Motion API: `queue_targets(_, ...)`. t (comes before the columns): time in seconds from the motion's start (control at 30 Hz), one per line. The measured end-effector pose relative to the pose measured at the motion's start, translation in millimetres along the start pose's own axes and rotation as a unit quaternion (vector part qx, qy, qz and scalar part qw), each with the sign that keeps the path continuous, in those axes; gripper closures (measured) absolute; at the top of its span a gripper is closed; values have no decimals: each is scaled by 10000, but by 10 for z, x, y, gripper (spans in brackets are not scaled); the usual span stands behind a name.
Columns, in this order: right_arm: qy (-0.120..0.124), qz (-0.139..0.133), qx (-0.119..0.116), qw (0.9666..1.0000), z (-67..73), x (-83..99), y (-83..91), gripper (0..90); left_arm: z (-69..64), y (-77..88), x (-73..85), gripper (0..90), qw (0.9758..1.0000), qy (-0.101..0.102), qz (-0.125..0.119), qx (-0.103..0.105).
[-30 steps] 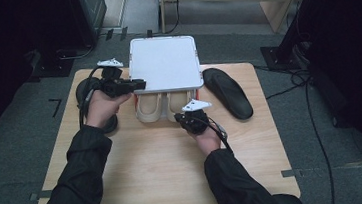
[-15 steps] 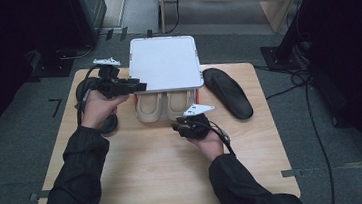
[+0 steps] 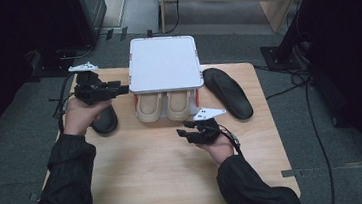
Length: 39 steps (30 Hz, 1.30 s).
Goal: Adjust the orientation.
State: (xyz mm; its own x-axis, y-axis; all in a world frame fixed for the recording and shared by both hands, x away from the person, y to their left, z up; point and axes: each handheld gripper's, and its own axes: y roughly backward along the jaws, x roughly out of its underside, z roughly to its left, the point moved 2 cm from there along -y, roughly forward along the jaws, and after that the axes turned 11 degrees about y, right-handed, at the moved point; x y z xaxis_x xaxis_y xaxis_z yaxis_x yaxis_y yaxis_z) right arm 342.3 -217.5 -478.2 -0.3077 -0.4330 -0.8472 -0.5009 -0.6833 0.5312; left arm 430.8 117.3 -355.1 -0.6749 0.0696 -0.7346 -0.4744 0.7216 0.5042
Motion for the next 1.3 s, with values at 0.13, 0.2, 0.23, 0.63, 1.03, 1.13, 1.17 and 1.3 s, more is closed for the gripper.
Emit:
queue_targets(0.13,-80,-53,-66,9999,-42,25,62,577,121,96,91,468,9997,109,-135,-198)
queue_targets(0.2,1,-132,-1,9999,-73,29,112,600,243,110,174,472,9991,206,-164,-343)
queue_targets(0.23,1,-132,-1,9999,-73,29,112,600,243,110,174,475,9991,206,-164,-343)
queue_targets(0.63,-56,-101,207,9997,-164,72,116,620,762,-159,462,513,9958,485,31,-780)
queue_targets(1.03,-91,-39,135,9999,-161,84,83,614,1027,-334,605,523,9925,602,205,-1042)
queue_targets(1.13,-85,-18,130,9999,-154,81,80,613,1076,-370,628,531,9915,584,242,-1139)
queue_targets(1.17,-93,-29,137,9999,-154,81,79,614,1094,-382,637,535,9911,585,253,-1171)
queue_targets(1.3,-107,-6,136,9998,-154,86,81,614,1168,-412,682,546,9896,631,193,-1276)
